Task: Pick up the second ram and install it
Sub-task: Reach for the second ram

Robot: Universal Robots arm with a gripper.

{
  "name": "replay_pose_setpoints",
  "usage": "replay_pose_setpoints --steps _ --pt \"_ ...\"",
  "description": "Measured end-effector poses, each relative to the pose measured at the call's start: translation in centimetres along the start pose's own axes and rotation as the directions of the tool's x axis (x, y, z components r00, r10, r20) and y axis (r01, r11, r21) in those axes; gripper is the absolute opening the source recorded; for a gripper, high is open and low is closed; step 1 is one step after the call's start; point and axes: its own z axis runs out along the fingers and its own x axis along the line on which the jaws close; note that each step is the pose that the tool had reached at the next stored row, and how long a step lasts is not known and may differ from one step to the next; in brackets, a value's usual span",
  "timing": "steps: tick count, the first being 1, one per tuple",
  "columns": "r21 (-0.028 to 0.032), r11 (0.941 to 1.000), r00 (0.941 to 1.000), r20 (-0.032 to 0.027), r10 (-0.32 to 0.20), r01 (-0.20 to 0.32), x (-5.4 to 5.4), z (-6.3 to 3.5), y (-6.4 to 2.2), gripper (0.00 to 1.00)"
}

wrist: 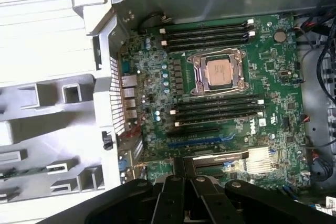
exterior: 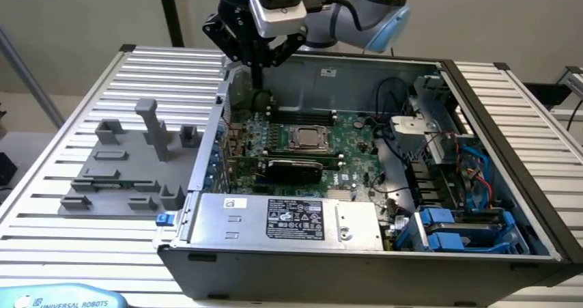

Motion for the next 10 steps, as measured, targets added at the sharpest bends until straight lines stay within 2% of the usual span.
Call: replay_pose_setpoints --steps 10 --pt "0.0000 1.0000 1.0000 0.0002 0.000 0.000 4.5 -0.13 -1.05 0.11"
